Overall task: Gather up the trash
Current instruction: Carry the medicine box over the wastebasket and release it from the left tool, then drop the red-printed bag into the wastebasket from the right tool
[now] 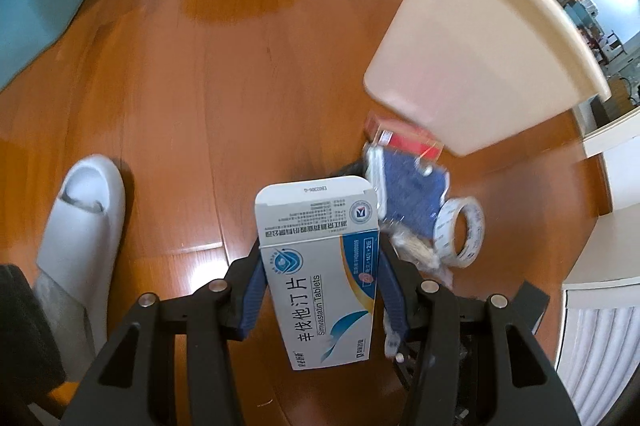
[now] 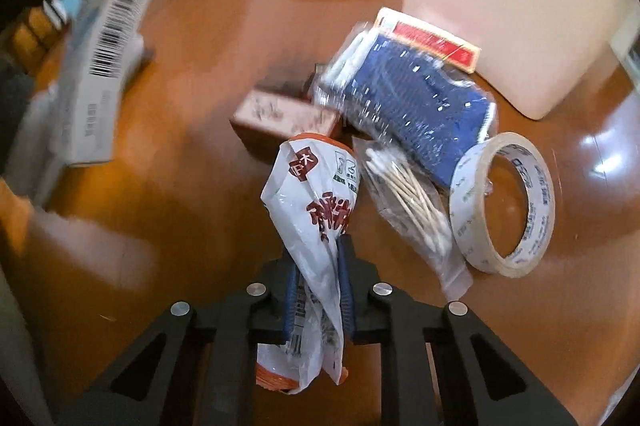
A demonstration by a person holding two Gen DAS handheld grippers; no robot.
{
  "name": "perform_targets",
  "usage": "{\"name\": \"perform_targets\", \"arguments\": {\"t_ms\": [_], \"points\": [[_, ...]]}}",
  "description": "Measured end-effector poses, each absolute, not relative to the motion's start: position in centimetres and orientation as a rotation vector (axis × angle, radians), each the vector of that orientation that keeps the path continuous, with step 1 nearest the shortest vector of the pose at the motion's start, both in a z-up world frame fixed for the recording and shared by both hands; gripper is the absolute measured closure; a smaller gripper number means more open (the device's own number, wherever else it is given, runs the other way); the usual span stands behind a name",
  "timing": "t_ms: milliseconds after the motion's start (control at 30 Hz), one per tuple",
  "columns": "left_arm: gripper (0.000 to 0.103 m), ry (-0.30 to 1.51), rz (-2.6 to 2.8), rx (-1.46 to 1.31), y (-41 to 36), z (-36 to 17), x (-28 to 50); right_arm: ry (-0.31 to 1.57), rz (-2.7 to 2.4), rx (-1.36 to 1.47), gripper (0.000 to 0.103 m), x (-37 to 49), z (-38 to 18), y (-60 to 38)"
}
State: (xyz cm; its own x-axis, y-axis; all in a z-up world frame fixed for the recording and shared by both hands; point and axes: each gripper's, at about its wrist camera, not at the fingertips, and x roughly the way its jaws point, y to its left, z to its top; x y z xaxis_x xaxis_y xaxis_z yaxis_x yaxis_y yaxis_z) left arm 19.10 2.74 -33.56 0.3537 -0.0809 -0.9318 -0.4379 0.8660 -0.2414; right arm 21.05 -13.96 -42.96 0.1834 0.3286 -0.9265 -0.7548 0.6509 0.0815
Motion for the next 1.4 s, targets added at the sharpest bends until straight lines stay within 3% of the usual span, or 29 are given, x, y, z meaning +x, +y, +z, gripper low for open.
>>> {"name": "perform_targets", "arguments": {"t_ms": [300,500,700,800,900,1000,1233,1400], "points": [[0.054,0.912,0.089,-0.471,1.8,-21.5,24.8,1.182,0.736,0.180,0.085,22.7,-38.6,-21.3],[0.054,0.730,-0.058,-0.386,0.0,-14.3,33.9,1.173,0.688,0.242,0.085,22.2,-38.1,-22.9],[0.054,0.740,-0.046,-0.271,-2.0,-16.0,41.0,1.153,0.662,0.255,0.085,22.0,-37.2,-24.0],[0.054,0.827,-0.050,-0.266,-2.6,-19.1,42.3,1.150,0.653,0.264,0.085,22.0,-36.6,-24.5],[0.053,0.860,-0.016,-0.271,-2.2,-20.6,41.5,1.143,0.649,0.262,0.085,22.0,-36.2,-24.6],[0.041,0.866,-0.006,-0.277,-2.1,-21.2,40.7,1.133,0.644,0.257,0.085,22.0,-35.7,-24.7],[0.041,0.814,0.003,-0.305,-0.8,-19.0,37.6,1.064,0.607,0.315,0.085,23.0,-33.0,-26.7],[0.039,0.833,0.046,-0.325,0.8,-19.7,32.6,0.925,0.604,0.396,0.085,25.3,-27.6,-29.2]]}}
